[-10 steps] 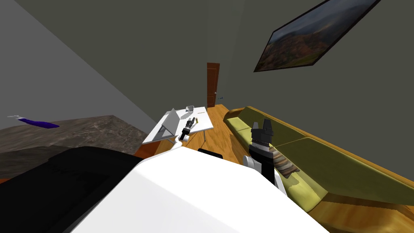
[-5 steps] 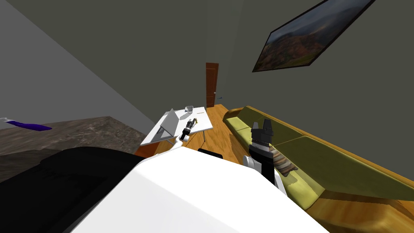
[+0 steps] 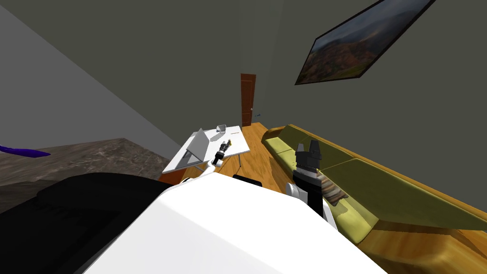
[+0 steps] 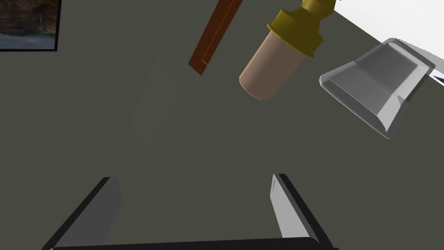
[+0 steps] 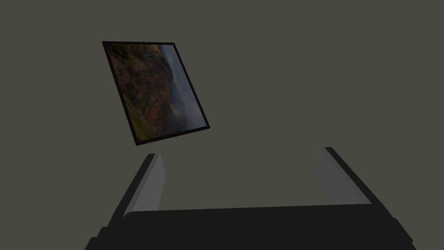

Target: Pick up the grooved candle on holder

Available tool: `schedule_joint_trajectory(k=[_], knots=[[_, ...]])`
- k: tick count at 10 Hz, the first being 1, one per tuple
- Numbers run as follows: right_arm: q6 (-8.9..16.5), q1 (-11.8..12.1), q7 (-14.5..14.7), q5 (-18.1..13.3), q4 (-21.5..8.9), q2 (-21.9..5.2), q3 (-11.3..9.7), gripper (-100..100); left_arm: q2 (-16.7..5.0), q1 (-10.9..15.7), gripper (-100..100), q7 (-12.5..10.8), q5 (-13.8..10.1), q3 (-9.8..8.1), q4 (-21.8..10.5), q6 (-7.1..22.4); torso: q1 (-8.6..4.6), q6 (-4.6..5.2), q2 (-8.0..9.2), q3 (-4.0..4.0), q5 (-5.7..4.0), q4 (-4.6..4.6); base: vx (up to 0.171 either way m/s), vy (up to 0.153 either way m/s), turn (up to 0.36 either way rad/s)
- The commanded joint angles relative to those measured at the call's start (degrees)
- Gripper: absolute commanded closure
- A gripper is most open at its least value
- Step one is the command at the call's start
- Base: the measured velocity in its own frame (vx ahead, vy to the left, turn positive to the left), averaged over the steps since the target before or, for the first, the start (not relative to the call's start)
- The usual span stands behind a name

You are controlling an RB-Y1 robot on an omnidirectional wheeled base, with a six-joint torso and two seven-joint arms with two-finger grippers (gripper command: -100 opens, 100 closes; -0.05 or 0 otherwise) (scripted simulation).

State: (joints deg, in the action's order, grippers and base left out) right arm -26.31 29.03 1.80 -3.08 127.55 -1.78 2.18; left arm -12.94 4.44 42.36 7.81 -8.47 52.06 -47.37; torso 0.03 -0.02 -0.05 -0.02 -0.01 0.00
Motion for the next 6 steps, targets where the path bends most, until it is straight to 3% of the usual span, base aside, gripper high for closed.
schedule_joint_trajectory(k=[1,6], knots=[[0.0,0.0,0.0,0.0,0.0,0.0,0.0,0,-0.1,0.5,-100,0.5,0.2,-0.05,-1.9,-0.4,0.0,0.0,0.0,0.0,0.0,0.0,0.016,0.007,-0.026],[0.0,0.0,0.0,0.0,0.0,0.0,0.0,0,-0.6,2.9,-100,1.9,0.8,-0.22,-8.0,-1.5,0.01,-0.01,-0.01,0.0,0.0,0.0,0.016,0.007,-0.026]])
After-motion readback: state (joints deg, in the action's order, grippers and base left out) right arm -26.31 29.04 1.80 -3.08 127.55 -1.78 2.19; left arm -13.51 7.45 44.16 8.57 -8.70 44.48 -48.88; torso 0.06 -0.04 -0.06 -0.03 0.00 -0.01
